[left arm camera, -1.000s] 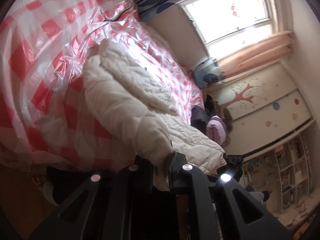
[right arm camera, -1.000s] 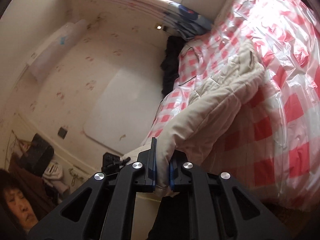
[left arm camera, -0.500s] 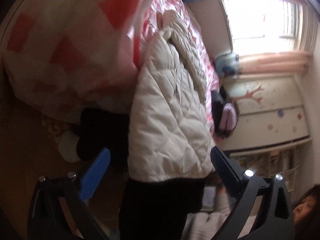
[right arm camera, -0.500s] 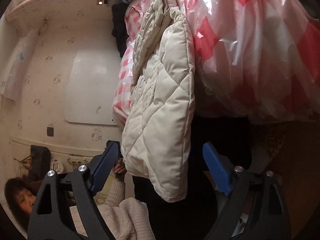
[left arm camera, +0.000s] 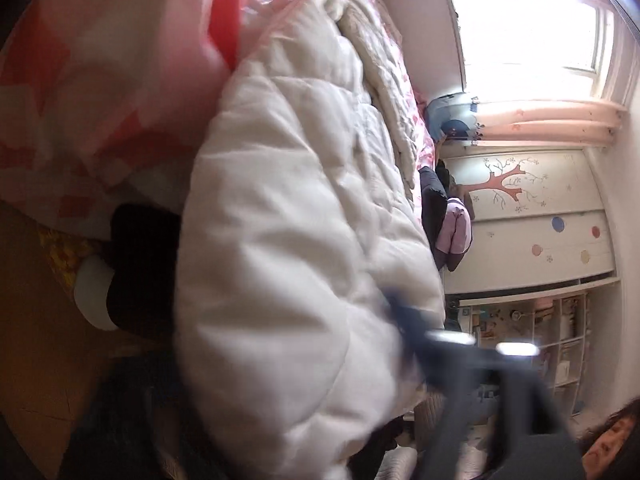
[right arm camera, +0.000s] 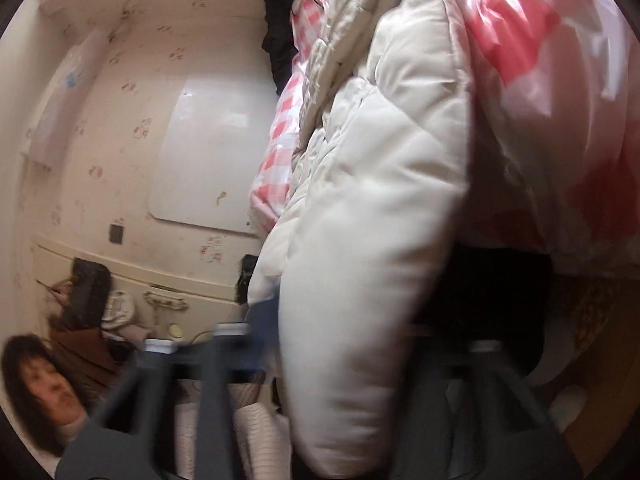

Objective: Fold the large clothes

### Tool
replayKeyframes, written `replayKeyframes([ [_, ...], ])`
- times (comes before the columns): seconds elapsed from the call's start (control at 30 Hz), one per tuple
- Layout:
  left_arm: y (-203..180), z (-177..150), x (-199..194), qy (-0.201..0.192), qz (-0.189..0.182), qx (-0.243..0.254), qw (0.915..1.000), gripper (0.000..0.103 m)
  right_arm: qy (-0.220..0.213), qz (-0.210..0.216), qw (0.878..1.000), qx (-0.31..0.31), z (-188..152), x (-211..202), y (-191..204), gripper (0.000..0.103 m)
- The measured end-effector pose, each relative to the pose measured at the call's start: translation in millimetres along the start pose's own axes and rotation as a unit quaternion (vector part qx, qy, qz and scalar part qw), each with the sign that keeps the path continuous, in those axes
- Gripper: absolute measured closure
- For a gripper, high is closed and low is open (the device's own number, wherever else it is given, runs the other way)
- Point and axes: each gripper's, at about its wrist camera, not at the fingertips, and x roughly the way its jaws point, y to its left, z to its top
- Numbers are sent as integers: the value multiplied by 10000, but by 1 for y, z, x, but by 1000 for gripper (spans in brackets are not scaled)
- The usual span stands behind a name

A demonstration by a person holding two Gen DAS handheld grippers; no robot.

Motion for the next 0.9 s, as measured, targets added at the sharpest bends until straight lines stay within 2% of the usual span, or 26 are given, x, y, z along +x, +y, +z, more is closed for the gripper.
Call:
replayKeyframes([
  [0.03, -7, -3, -5, -142, 64, 60, 9999, 81, -110, -36, 9999, -113, -1, -3, 6, 84],
  [0.07, -16, -6, -12, -276, 114, 167, 9994, 88, -207, -6, 9996, -183, -2, -6, 13, 86],
  [0.13, -34, -12, -29, -551, 93, 330, 9979, 91, -419, 149, 9983, -366, -3, -16, 30, 87],
  [0.23, -62, -24, -53, -782, -151, 657, 9947, 91, -576, 369, 9951, -721, -8, -30, 58, 88],
  [0.37, -82, -42, -70, -678, -459, 991, 9917, 91, -559, 651, 9927, -843, -19, -45, 72, 88],
  [0.47, -68, -37, -66, -559, -429, 681, 9952, 91, -488, 782, 9939, -598, -26, -48, 55, 88],
  [0.53, -61, -32, -72, -663, -547, 449, 9953, 91, -606, 1036, 9914, -515, -22, -50, 48, 88],
  [0.6, -66, -25, -76, -811, -698, 443, 9933, 91, -758, 1311, 9867, -583, -11, -47, 53, 88],
  [0.7, -95, 6, -77, -1090, -926, 670, 9874, 91, -968, 1596, 9788, -837, 25, -39, 76, 88],
  [0.9, -155, 111, -61, -1762, -1366, 747, 9720, 91, -1612, 1792, 9643, -1101, 130, -32, 112, 88],
])
